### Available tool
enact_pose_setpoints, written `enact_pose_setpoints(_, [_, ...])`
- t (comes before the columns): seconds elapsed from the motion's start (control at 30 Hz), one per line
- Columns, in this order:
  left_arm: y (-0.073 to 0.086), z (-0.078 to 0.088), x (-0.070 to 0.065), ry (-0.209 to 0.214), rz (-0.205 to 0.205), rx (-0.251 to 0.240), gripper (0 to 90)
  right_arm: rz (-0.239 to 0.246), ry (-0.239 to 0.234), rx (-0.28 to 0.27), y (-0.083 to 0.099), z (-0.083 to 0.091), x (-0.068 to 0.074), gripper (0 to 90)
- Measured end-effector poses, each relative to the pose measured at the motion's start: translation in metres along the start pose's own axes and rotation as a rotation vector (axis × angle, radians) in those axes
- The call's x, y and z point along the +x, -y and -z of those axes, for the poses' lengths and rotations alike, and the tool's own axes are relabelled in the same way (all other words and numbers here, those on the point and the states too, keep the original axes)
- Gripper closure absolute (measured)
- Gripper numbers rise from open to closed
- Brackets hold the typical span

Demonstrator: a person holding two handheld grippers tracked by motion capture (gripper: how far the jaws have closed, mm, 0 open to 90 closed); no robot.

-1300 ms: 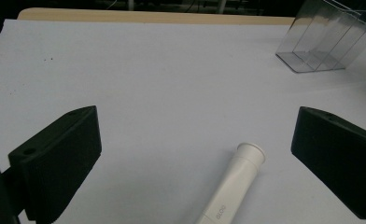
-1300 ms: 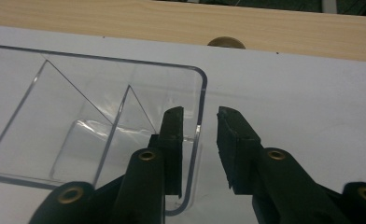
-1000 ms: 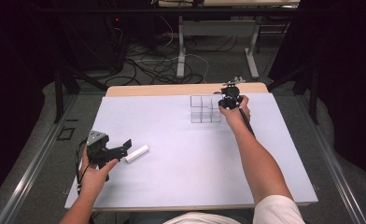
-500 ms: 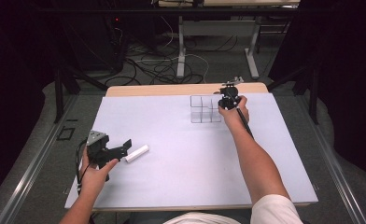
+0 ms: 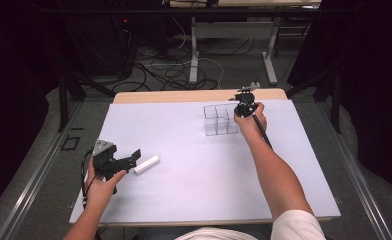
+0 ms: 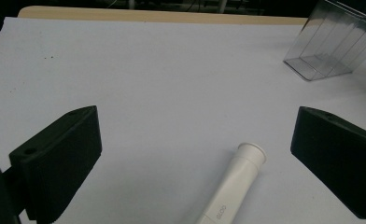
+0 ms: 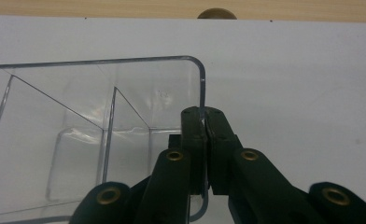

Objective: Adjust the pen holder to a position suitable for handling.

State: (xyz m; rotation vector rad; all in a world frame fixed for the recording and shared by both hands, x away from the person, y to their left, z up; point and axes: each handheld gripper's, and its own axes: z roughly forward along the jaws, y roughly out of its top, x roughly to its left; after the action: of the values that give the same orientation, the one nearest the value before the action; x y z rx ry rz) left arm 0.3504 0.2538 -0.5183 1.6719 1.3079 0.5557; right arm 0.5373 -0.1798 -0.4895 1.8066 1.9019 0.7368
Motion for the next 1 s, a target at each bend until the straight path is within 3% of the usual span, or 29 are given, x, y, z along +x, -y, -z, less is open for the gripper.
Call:
enact_pose_setpoints(0.33, [0.0,0.0,0.0,0.001,0.002,0.006,2.0,0.004,-0.037,0.021,0.011,0.014,0.002,88.2])
enact_pose_setpoints(0.37, [0.0,0.0,0.0,0.001,0.001,0.006,2.0,0.026,-0.041,0.025,0.014,0.017,0.003,88.1])
enact_pose_setpoints(0.57, [-0.001,-0.002,-0.001,0.003,-0.003,0.006,2.0,0.055,-0.069,0.038,0.024,0.029,0.007,88.2])
enact_pose_setpoints(1.0, [-0.001,-0.003,-0.002,0.007,-0.004,0.003,2.0,0.084,-0.108,0.064,0.046,0.046,0.008,87.7])
